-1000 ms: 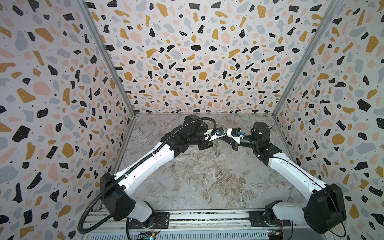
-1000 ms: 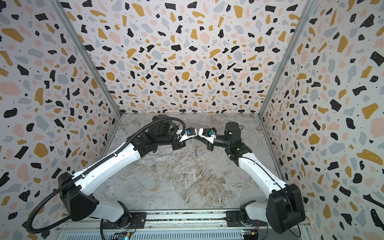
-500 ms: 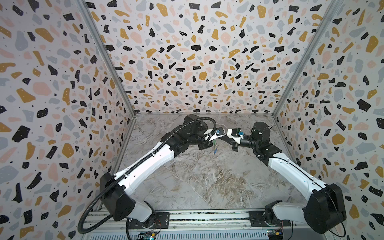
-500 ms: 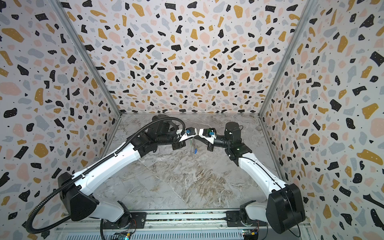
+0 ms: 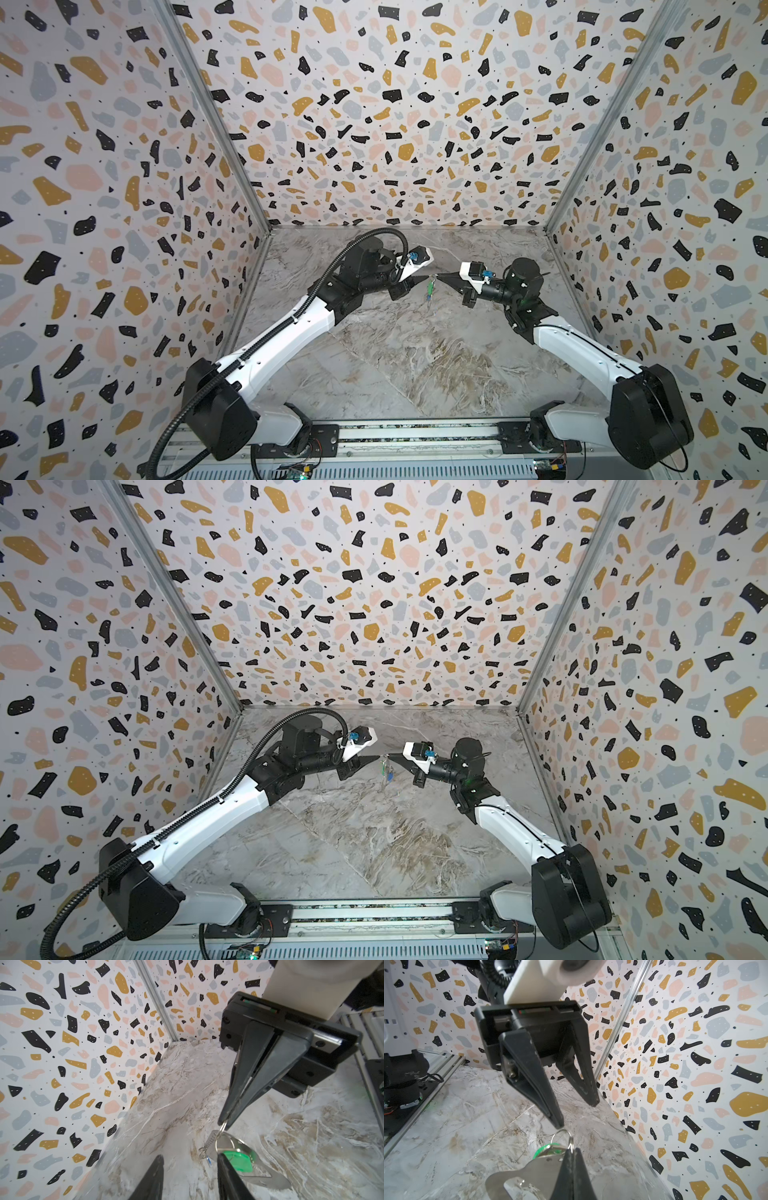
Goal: Remove the keys from the keyring
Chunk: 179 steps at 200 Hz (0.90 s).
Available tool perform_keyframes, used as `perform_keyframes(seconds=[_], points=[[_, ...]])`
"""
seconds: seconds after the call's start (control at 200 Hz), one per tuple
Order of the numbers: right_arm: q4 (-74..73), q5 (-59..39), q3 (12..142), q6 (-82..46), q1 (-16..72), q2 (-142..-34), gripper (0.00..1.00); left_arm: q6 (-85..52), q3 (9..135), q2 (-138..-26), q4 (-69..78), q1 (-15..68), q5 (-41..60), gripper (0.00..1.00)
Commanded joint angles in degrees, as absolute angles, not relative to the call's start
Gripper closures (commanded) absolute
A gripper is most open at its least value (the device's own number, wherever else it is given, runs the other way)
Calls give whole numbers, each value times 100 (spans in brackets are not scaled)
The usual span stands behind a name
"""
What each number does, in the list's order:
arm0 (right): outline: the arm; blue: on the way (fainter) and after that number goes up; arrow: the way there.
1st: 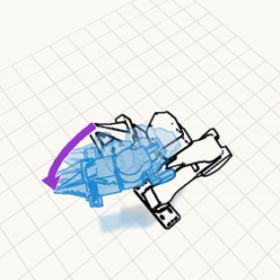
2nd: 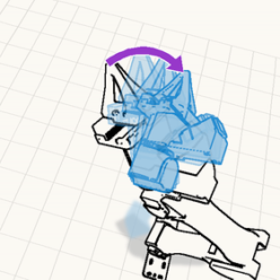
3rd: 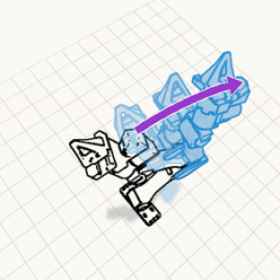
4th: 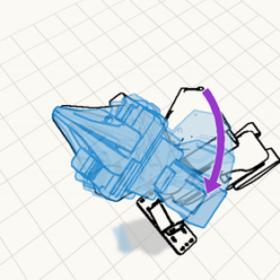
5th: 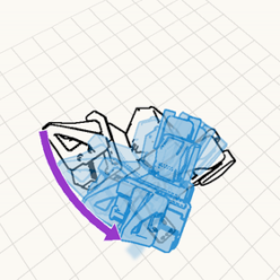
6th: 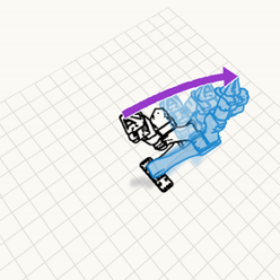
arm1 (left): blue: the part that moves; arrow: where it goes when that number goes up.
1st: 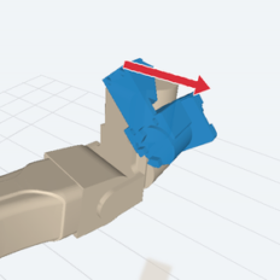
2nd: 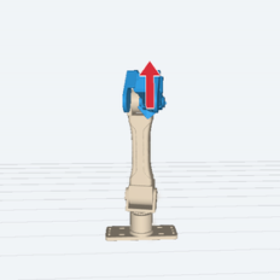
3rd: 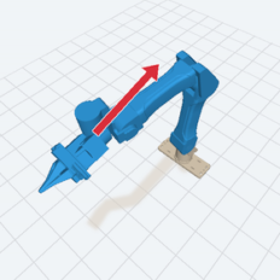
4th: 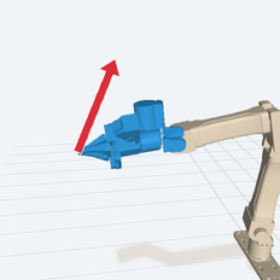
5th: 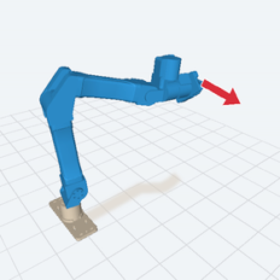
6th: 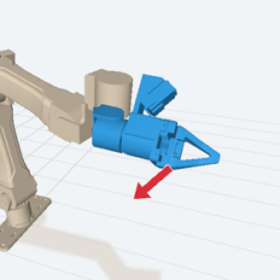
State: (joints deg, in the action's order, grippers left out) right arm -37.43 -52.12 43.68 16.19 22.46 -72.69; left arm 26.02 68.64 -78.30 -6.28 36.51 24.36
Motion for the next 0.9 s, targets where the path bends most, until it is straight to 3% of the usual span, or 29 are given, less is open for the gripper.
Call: perform_keyframes(seconds=[0.0, 0.3, 0.686, 0.891], points=[[-4608, -5099, 4381, 1134, 2232, -7084, 100, 2045, 6657, -7675, 228, 3665, 2783, 55], [-4971, -4935, 4328, 848, 2257, -7108, 100, 1656, 6309, -7628, 791, 3718, 2621, 48], [-4843, -4722, 4407, 950, 2300, -7139, 100, 1843, 6438, -7790, 426, 3882, 2484, 48], [-4783, -4684, 4438, 991, 2329, -7138, 100, 1871, 6535, -7866, 404, 4060, 1741, 48]])
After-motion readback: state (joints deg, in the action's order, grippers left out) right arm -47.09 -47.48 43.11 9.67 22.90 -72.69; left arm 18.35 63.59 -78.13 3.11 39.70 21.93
